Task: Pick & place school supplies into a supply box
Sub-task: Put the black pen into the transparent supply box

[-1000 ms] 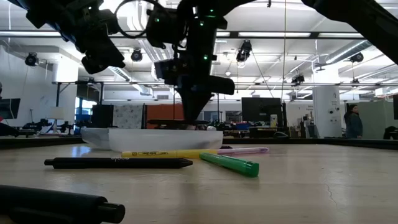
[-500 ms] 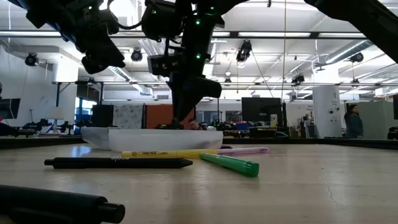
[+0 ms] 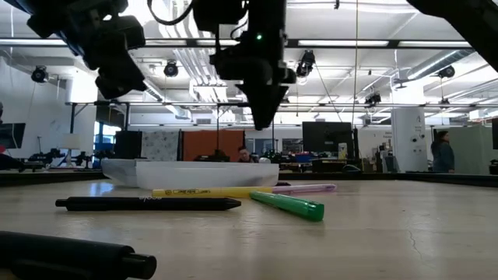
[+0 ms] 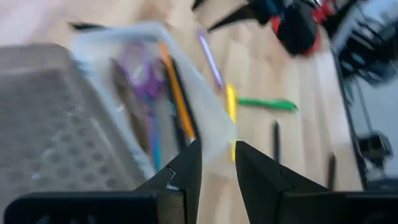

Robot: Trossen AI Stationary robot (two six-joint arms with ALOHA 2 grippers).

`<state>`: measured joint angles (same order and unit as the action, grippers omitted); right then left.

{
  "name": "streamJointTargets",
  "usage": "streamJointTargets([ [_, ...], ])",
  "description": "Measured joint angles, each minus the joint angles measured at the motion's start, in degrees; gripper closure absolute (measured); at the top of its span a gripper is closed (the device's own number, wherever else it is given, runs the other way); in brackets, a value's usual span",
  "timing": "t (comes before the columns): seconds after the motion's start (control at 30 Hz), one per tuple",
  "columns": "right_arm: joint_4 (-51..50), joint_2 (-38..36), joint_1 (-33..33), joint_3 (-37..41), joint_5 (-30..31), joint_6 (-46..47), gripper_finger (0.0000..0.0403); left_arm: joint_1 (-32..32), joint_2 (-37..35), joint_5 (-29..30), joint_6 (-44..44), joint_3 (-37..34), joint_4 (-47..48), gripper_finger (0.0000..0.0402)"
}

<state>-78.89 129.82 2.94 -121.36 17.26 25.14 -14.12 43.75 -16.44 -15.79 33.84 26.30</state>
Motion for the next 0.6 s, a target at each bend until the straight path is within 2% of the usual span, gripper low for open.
streamJointTargets([
  [0.13,-1.5,-0.2,5.2,1.2,0.1,-6.8,0.0266,7.3,0.0,1.2,0.0,-1.1,-0.4,0.032],
  [0.23,-1.8,-0.4,8.3,3.7,0.3,-6.9,0.0266,14.0,0.0,6.3,-1.0,-1.1,-0.9,0.032],
  [0.33,-1.5,-3.0,8.9,7.7,0.8,-1.9,0.0266,21.2,0.3,12.2,-3.9,-0.4,-1.2,0.032],
  [0.47,-1.0,-8.9,11.1,15.1,4.8,7.4,0.0266,30.4,1.7,18.0,-9.2,-0.1,-6.1,0.032],
  [0.6,4.7,-16.6,15.5,24.0,6.0,18.6,0.0266,39.0,5.3,24.4,-13.9,0.0,-9.5,0.032],
])
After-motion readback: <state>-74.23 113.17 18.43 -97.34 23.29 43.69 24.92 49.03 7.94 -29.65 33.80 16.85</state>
